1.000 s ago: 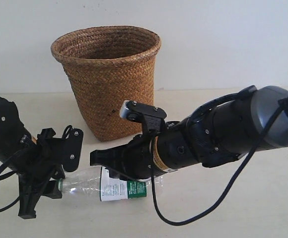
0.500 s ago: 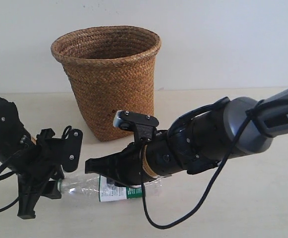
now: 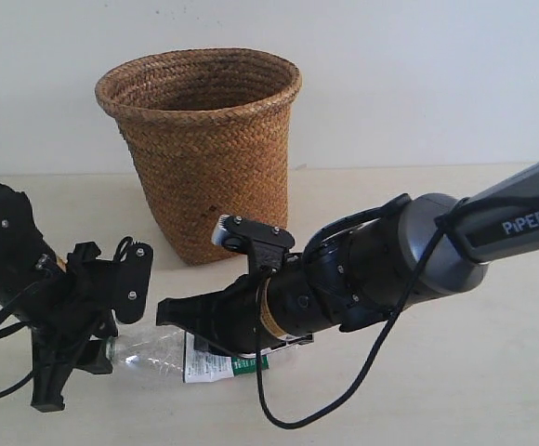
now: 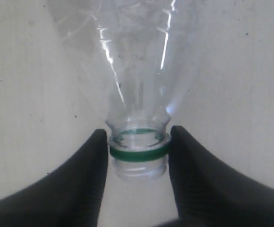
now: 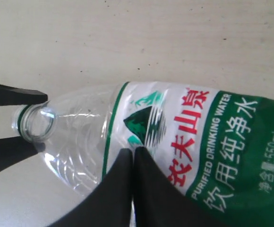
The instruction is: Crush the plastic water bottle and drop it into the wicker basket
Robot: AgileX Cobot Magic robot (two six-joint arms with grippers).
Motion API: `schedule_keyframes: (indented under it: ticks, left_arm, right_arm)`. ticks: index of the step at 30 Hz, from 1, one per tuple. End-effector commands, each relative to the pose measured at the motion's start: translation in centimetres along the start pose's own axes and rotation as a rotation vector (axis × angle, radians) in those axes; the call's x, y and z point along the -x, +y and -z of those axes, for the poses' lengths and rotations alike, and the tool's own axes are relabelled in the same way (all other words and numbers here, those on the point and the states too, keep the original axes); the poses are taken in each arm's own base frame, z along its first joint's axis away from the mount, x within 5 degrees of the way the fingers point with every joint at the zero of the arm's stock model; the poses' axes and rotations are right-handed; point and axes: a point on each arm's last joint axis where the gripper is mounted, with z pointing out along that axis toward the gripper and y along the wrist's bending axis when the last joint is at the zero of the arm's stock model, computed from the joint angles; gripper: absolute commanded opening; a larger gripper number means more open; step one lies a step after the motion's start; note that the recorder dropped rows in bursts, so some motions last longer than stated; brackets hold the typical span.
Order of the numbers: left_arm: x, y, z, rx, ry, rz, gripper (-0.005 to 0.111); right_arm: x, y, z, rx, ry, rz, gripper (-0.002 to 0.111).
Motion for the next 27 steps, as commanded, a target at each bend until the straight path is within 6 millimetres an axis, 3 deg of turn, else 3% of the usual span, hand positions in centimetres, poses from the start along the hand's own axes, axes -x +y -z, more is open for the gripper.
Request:
schedule_keyframes:
  ticks: [1, 17, 27]
  left_arm:
    - [0.3, 0.1, 0.3, 0.014, -0.024, 0.037, 0.004]
    - [0.3, 0.1, 0.3, 0.012, -0.023, 0.037, 0.004]
    - [0.3, 0.1, 0.3, 0.014, -0.024, 0.037, 0.004]
  right_arm:
    - [-2.0, -1.8, -2.1, -0.031, 0.088, -0.015, 0.0]
    - [-2.7, -2.3, -2.9, -0.022, 0.119, -0.058, 0.0]
    - [-1.3, -2.2, -1.6, -0.102, 0.022, -0.041, 0.0]
